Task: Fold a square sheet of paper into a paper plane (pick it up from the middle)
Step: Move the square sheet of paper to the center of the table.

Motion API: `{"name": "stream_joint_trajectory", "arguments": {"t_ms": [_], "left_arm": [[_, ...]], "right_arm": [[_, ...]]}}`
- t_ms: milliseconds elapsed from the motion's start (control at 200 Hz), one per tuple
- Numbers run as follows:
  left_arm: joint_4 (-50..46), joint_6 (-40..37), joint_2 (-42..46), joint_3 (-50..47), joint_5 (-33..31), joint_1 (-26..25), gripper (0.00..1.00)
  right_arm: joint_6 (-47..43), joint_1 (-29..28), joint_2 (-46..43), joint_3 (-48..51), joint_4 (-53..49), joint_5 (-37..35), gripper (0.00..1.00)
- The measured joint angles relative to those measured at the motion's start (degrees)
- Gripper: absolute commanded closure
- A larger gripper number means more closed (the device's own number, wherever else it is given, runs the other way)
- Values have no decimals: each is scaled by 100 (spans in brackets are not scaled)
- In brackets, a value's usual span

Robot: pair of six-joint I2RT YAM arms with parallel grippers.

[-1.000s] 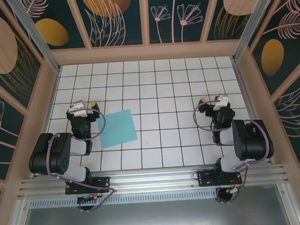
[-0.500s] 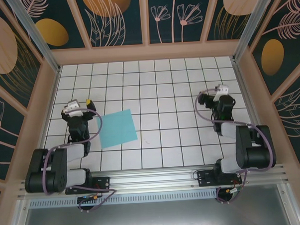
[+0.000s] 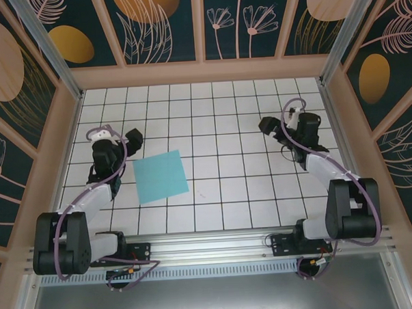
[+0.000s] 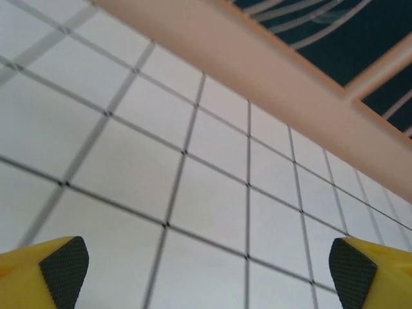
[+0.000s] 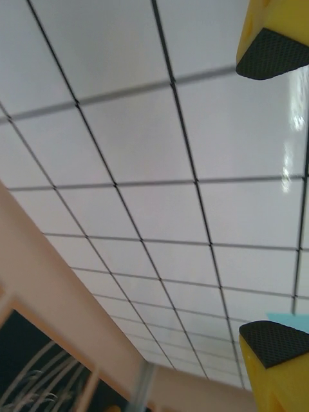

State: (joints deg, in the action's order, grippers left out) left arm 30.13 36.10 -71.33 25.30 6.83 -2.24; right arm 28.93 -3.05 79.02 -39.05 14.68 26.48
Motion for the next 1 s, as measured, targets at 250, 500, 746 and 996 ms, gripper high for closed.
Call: {"name": "stream_joint_trajectory", "arguments": {"t_ms": [250,500,746,996], "left_arm": [[-824,538,-11,-238,1226,-179,2],[-1880,619,2,-243,1054,-726,3],[-2094,765,-214,-245,872,-940,5],[-1971,861,-656,50,603,-1346,3]], "right_arm": [[446,-1180,295,-26,-52,101,1],[599,-1316,332,-26,-59,15,1],[551,-1318,332,-26,-214,-7,1],[553,-1318,332,4,-210,-44,1]]}}
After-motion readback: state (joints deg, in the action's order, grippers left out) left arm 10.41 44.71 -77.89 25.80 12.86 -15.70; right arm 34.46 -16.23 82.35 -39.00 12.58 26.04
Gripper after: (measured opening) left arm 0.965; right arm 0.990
